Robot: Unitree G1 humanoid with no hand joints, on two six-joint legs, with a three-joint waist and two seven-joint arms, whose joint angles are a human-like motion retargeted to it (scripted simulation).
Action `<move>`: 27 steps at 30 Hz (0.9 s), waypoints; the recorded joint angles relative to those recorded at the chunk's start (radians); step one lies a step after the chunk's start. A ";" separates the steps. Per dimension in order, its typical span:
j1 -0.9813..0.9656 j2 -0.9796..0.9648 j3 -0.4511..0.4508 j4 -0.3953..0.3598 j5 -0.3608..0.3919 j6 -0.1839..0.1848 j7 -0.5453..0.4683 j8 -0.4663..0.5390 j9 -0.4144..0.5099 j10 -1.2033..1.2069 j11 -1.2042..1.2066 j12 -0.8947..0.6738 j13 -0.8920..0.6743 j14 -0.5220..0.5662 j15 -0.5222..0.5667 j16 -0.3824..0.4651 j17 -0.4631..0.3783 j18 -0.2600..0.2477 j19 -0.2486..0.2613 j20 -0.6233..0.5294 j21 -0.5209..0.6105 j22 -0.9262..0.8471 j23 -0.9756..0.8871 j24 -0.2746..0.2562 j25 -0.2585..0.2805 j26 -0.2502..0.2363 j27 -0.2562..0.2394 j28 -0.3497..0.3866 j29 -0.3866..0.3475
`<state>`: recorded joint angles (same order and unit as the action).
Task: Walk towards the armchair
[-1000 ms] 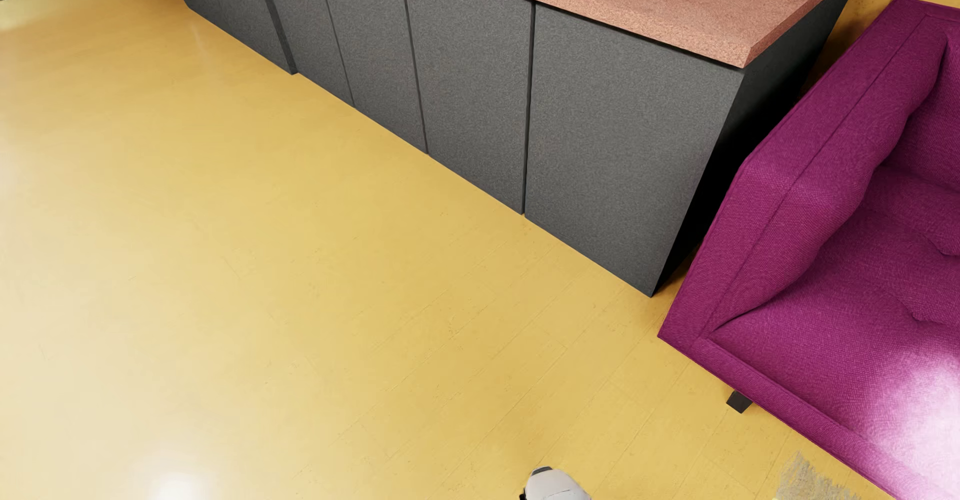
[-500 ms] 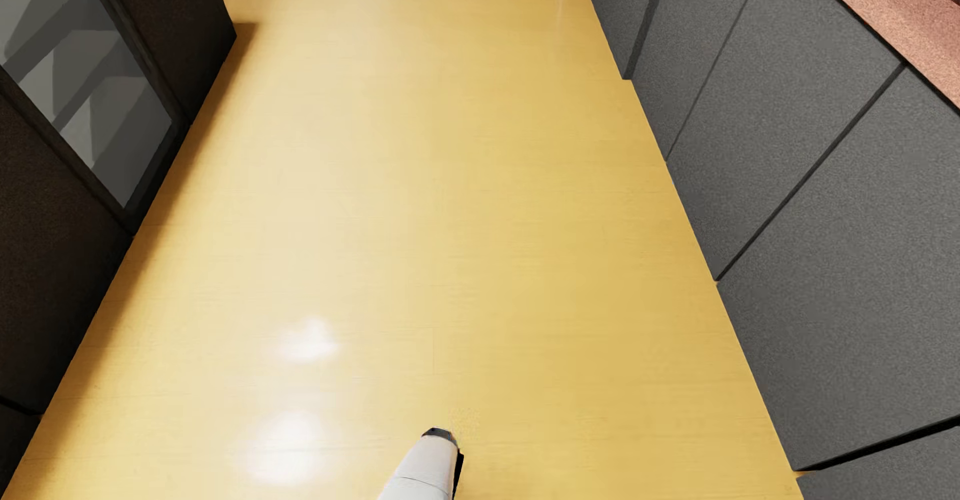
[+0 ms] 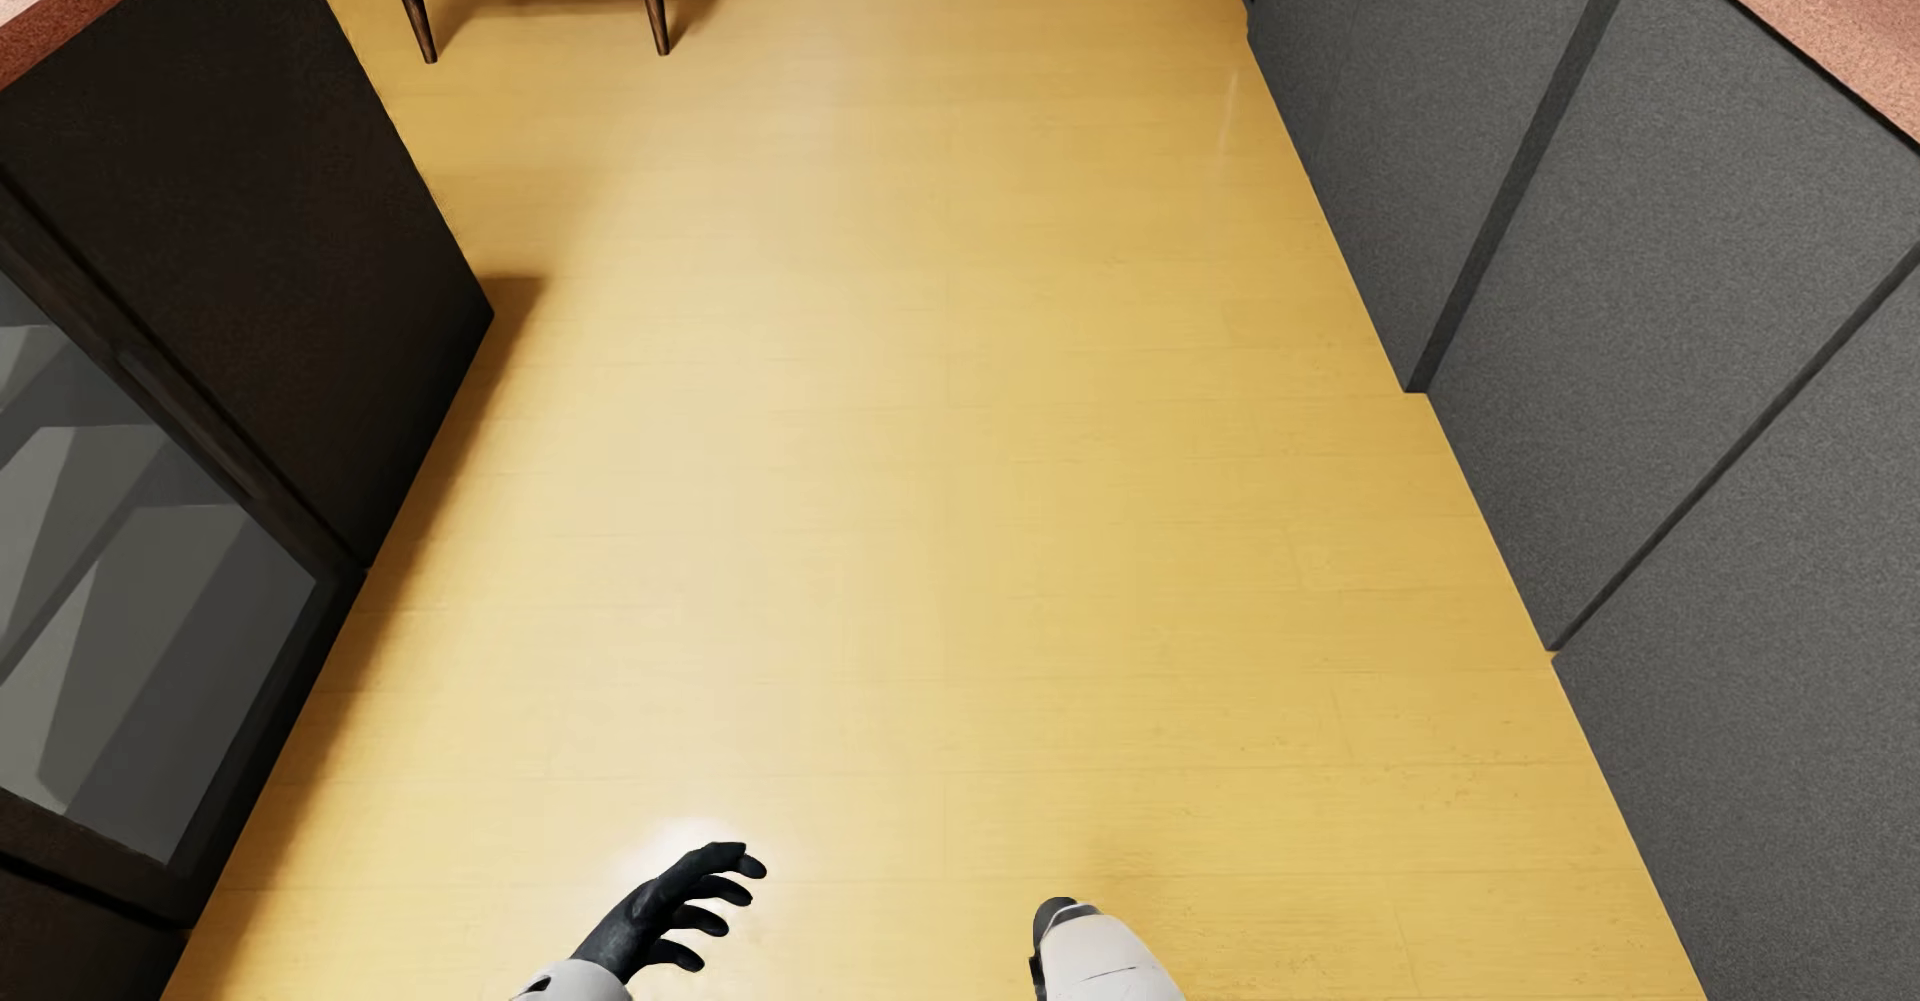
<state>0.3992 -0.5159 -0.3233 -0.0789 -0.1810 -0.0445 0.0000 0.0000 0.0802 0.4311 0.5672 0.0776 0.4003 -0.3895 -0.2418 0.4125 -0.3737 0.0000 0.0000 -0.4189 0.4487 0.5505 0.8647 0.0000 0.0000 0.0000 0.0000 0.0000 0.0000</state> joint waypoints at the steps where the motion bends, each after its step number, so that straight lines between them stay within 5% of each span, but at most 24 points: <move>1: 0.001 -0.058 -0.011 0.018 0.008 0.015 0.000 0.000 -0.027 0.070 0.113 0.013 -0.005 0.073 0.090 -0.014 0.001 0.000 0.000 0.018 0.006 0.011 0.038 0.000 0.000 0.000 0.000 0.000 0.000; 2: -0.006 -0.076 -0.011 0.061 0.062 0.064 0.000 0.000 -0.045 0.185 0.233 0.038 -0.007 0.249 0.122 -0.046 0.005 0.000 0.000 0.019 0.013 0.069 0.093 0.000 0.000 0.000 0.000 0.000 0.000; 4: -0.147 0.028 0.026 0.081 0.136 0.076 0.000 0.000 -0.029 0.593 0.333 0.076 -0.044 0.601 0.021 -0.062 0.016 0.000 0.000 -0.061 0.018 0.180 0.174 0.000 0.000 0.000 0.000 0.000 0.000; 7: -0.480 0.321 0.173 0.020 0.171 0.028 0.000 0.000 -0.008 0.979 0.176 0.114 -0.087 0.463 -0.013 -0.067 0.026 0.000 0.000 -0.187 0.026 0.320 0.115 0.000 0.000 0.000 0.000 0.000 0.000; 11: -0.772 0.651 0.392 -0.014 0.140 -0.031 0.000 0.000 0.006 0.350 -0.010 0.254 -0.157 0.761 -0.006 -0.040 -0.003 0.000 0.000 -0.247 -0.019 0.399 -0.092 0.000 0.000 0.000 0.000 0.000 0.000; 12: -0.799 0.698 0.425 -0.005 0.142 -0.029 0.000 0.000 -0.002 0.126 -0.036 0.278 -0.189 0.590 -0.022 -0.038 -0.013 0.000 0.000 -0.249 -0.022 0.407 -0.125 0.000 0.000 0.000 0.000 0.000 0.000; 13: -0.808 0.764 0.441 0.018 0.148 -0.016 0.000 0.000 -0.004 0.026 -0.053 0.305 -0.220 0.208 -0.031 -0.033 -0.026 0.000 0.000 -0.267 -0.037 0.398 -0.165 0.000 0.000 0.000 0.000 0.000 0.000; 14: -0.854 0.752 0.487 0.043 0.107 -0.025 0.000 0.000 -0.040 0.040 -0.014 0.317 -0.233 -0.007 -0.046 -0.045 -0.030 0.000 0.000 -0.259 -0.063 0.444 -0.190 0.000 0.000 0.000 0.000 0.000 0.000; 15: -0.893 0.790 0.516 0.058 0.093 -0.022 0.000 0.000 -0.034 0.025 -0.003 0.329 -0.235 0.011 -0.023 -0.055 -0.022 0.000 0.000 -0.252 -0.099 0.469 -0.196 0.000 0.000 0.000 0.000 0.000 0.000; 17: -0.967 0.796 0.520 0.010 0.016 -0.065 0.000 0.000 -0.058 0.119 0.130 0.349 -0.212 0.547 0.155 -0.069 0.001 0.000 0.000 -0.252 -0.143 0.504 -0.178 0.000 0.000 0.000 0.000 0.000 0.000; 18: -0.975 0.773 0.469 -0.058 -0.011 -0.089 0.000 0.000 -0.052 0.237 0.296 0.348 -0.181 0.651 0.327 -0.067 0.017 0.000 0.000 -0.291 -0.139 0.514 -0.134 0.000 0.000 0.000 0.000 0.000 0.000; 19: -0.927 0.686 0.443 -0.085 -0.026 -0.106 0.000 0.000 -0.041 0.283 0.491 0.324 -0.165 0.636 0.442 -0.066 0.032 0.000 0.000 -0.276 -0.138 0.524 -0.092 0.000 0.000 0.000 0.000 0.000 0.000; 22: -0.637 0.370 0.337 -0.156 0.007 -0.081 0.000 0.000 0.002 0.187 0.891 0.215 -0.152 0.484 0.084 -0.071 0.037 0.000 0.000 -0.227 -0.012 0.482 0.021 0.000 0.000 0.000 0.000 0.000 0.000; 24: -0.424 0.238 0.196 -0.121 0.055 -0.031 0.000 0.000 0.021 0.080 0.759 0.178 -0.093 0.348 -0.010 -0.040 0.024 0.000 0.000 -0.165 0.014 0.315 0.028 0.000 0.000 0.000 0.000 0.000 0.000; 27: -0.215 0.141 0.074 -0.065 0.057 0.002 0.000 0.000 0.005 -0.011 0.171 0.060 -0.019 0.140 -0.043 -0.016 0.009 0.000 0.000 -0.073 0.024 0.166 0.036 0.000 0.000 0.000 0.000 0.000 0.000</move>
<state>0.1845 -0.3747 -0.2490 -0.1442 -0.1243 -0.0421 0.0000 0.0000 0.0850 0.4203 0.7385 0.1380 0.3814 -0.2499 -0.2844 0.3962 -0.3649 0.0000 0.0000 -0.4920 0.4726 0.7161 0.9005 0.0000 0.0000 0.0000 0.0000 0.0000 0.0000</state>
